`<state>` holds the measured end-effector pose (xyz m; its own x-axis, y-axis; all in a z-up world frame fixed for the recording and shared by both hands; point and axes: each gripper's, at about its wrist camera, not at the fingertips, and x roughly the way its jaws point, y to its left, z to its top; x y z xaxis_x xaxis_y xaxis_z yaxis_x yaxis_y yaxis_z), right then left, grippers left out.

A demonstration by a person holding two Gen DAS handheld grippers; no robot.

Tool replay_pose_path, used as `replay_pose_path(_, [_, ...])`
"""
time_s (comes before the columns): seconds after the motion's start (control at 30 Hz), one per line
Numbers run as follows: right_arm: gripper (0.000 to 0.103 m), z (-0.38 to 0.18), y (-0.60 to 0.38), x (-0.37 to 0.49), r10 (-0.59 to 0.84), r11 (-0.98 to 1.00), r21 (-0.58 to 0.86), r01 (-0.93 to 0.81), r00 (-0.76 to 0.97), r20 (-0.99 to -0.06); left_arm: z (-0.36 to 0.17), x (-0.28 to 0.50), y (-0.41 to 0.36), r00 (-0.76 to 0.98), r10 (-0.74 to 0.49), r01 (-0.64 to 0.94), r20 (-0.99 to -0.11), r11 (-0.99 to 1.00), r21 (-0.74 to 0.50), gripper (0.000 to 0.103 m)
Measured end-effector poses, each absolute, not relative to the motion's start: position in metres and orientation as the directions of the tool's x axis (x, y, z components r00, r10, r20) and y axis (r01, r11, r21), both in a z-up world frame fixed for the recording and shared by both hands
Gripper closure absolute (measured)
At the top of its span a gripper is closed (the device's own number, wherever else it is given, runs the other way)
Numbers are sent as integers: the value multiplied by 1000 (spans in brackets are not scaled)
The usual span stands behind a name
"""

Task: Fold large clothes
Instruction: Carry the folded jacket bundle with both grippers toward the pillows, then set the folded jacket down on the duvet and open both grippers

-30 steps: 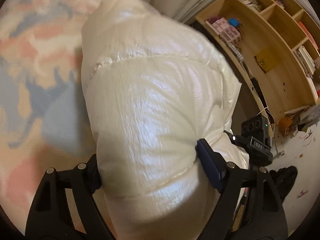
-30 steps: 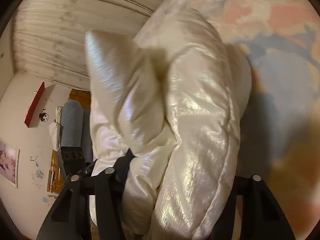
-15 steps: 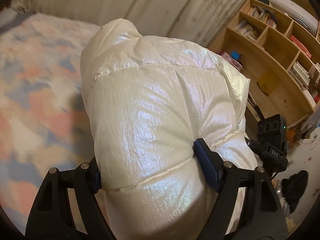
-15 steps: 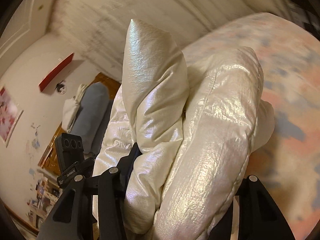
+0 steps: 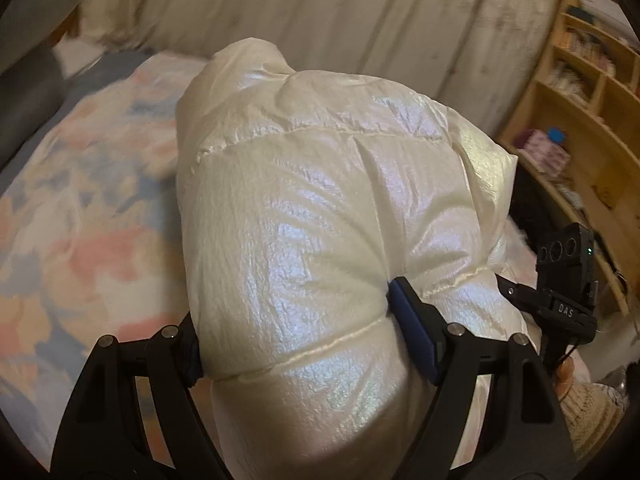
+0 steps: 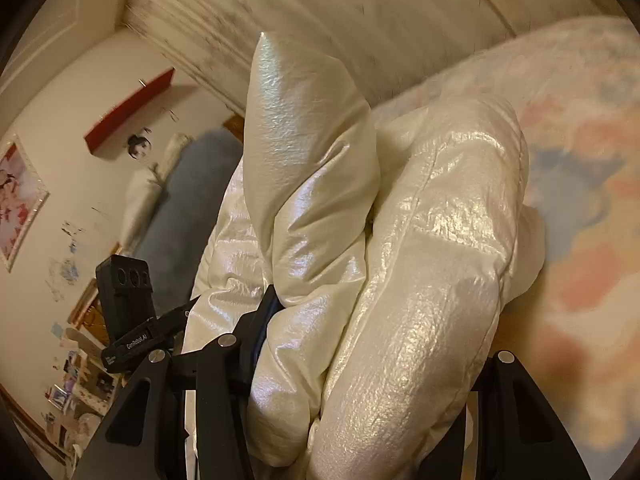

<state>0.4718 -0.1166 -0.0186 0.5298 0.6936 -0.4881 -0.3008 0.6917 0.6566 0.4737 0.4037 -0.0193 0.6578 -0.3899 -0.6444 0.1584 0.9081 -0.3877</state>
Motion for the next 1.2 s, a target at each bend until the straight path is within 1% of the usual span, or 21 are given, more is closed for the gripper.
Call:
replay_pose_path(0.03, [54, -29, -114, 474, 693, 692, 662, -286, 519, -500, -35, 477, 405, 649, -385, 141, -656, 908, -394, 27])
replay_pose_path(0.07, [51, -38, -108, 476, 688, 696, 662, -278, 520, -505, -55, 480, 423, 633, -402, 119, -661, 895, -431, 26])
replay_pose_path(0.1, [48, -46, -106, 476, 682, 700, 659, -276, 531, -503, -65, 483, 423, 631, -417, 114, -654, 884, -454, 24])
replay_pose_path(0.13, [42, -49, -106, 476, 680, 701, 658, -277, 536, -499, -81, 479, 427, 637, -432, 112, -639, 871, -478, 20])
replay_pose_path(0.17, [36, -49, -107, 474, 677, 705, 653, -277, 537, -503, -84, 476, 432, 645, -429, 115, -632, 873, -475, 18])
replay_pose_path(0.23, [30, -45, -110, 471, 663, 724, 627, -288, 539, -519, -82, 473, 435, 657, -416, 118, -629, 881, -459, 14])
replay_pose_path(0.33, [24, -45, -105, 485, 631, 761, 583, -285, 535, -562, -66, 471, 419, 662, -378, 98, -647, 900, -426, 14])
replay_pose_path(0.37, [22, -51, -94, 483, 621, 771, 574, -277, 531, -577, -59, 469, 414, 663, -349, 86, -662, 914, -396, 14])
replay_pose_path(0.4, [21, -46, -98, 484, 607, 783, 564, -263, 526, -596, -56, 456, 412, 664, -325, 78, -673, 926, -370, 14])
replay_pose_path(0.47, [19, -32, -97, 481, 581, 803, 546, -241, 523, -623, -48, 443, 404, 672, -274, 60, -688, 946, -319, 14])
replay_pose_path(0.53, [18, -18, -102, 459, 562, 817, 529, -231, 528, -637, -33, 423, 393, 694, -230, 53, -683, 961, -271, 14])
replay_pose_path(0.57, [16, -12, -87, 449, 550, 825, 518, -226, 532, -643, -25, 414, 386, 703, -218, 53, -677, 965, -256, 14])
replay_pose_path(0.63, [14, 6, -107, 426, 524, 843, 491, -221, 545, -655, -9, 393, 369, 708, -202, 60, -676, 972, -228, 14])
replay_pose_path(0.73, [13, 40, -121, 395, 474, 876, 433, -214, 558, -681, 14, 371, 338, 708, -168, 68, -686, 983, -171, 14])
replay_pose_path(0.77, [13, 57, -89, 379, 456, 886, 411, -215, 565, -688, 25, 358, 322, 715, -141, 62, -684, 988, -139, 14])
replay_pose_path(0.8, [13, 70, -87, 358, 443, 894, 390, -222, 572, -690, 37, 347, 311, 721, -125, 57, -681, 991, -122, 14])
replay_pose_path(1.03, [13, 163, -109, 242, 330, 944, 226, -241, 635, -698, 84, 270, 225, 749, -54, 22, -661, 998, -56, 14])
replay_pose_path(1.2, [9, 203, -129, 168, 261, 964, 139, -228, 684, -681, 104, 218, 168, 765, -54, 52, -642, 998, -22, 14])
